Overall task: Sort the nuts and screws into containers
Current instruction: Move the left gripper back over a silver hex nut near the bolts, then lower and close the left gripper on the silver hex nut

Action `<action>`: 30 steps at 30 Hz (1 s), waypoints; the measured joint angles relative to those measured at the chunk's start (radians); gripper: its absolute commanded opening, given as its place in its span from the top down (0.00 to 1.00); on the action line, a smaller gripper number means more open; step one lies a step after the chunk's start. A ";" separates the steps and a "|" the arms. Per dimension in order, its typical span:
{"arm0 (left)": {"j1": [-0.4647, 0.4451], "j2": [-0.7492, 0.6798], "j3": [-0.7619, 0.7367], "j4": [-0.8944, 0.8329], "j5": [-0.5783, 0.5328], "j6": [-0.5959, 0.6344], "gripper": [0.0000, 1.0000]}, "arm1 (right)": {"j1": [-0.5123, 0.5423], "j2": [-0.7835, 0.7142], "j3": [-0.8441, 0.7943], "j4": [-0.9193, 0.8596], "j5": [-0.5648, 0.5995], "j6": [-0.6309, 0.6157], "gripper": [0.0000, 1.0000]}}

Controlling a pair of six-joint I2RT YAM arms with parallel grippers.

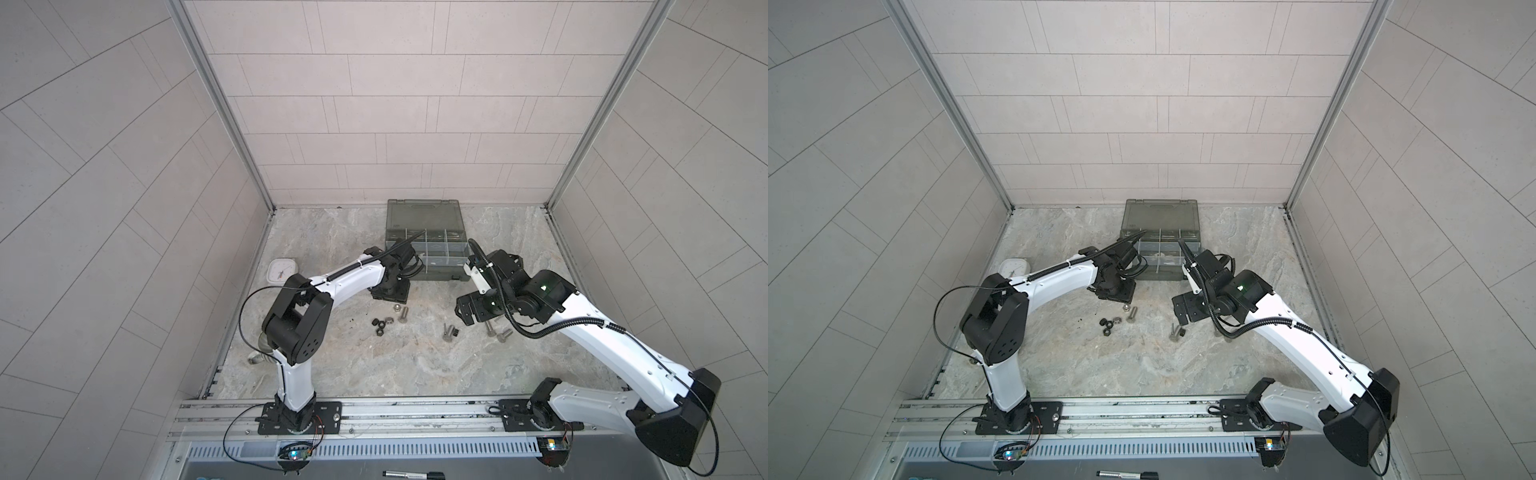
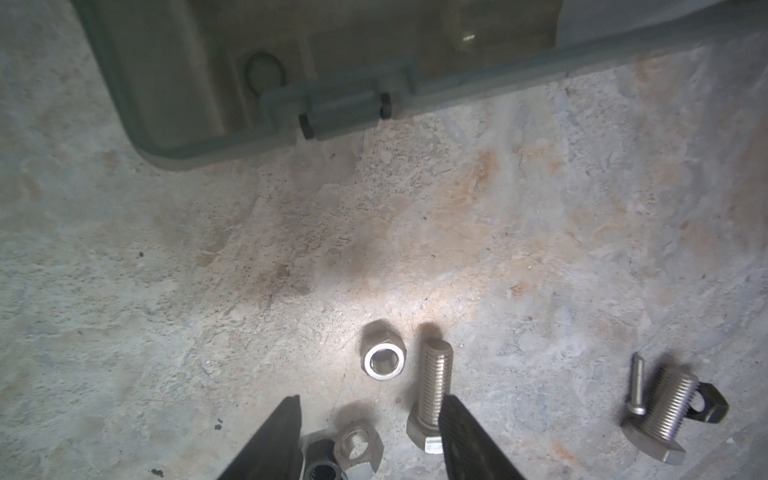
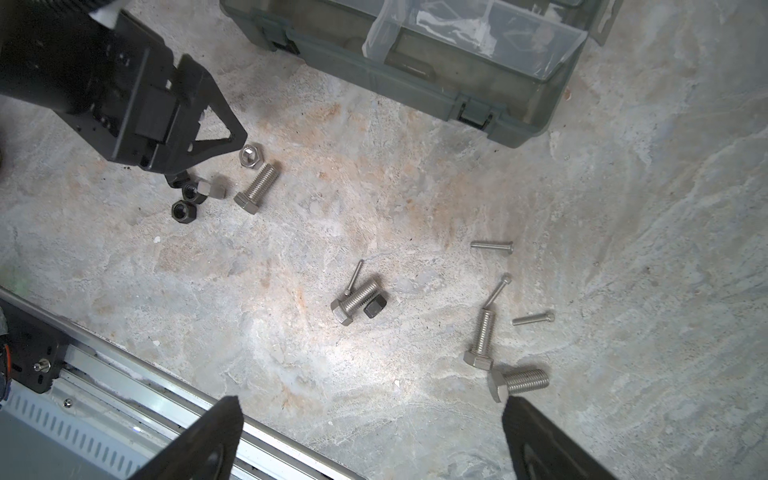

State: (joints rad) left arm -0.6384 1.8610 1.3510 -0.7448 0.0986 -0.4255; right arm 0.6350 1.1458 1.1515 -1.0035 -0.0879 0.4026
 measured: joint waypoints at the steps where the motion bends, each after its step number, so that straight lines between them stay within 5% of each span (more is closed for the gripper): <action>1: -0.002 0.005 -0.002 0.002 -0.001 -0.002 0.43 | 0.000 -0.006 -0.001 -0.003 0.003 0.001 0.01; 25: -0.047 0.087 -0.030 0.035 -0.021 -0.049 0.49 | 0.000 -0.050 -0.006 -0.071 0.074 -0.037 0.01; 30: -0.049 0.099 -0.031 0.036 -0.033 -0.047 0.56 | 0.000 -0.055 -0.015 -0.072 0.075 -0.037 0.01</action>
State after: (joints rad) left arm -0.6876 1.9598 1.3197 -0.7090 0.0658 -0.4721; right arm 0.6350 1.0912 1.1362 -1.0756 -0.0132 0.3656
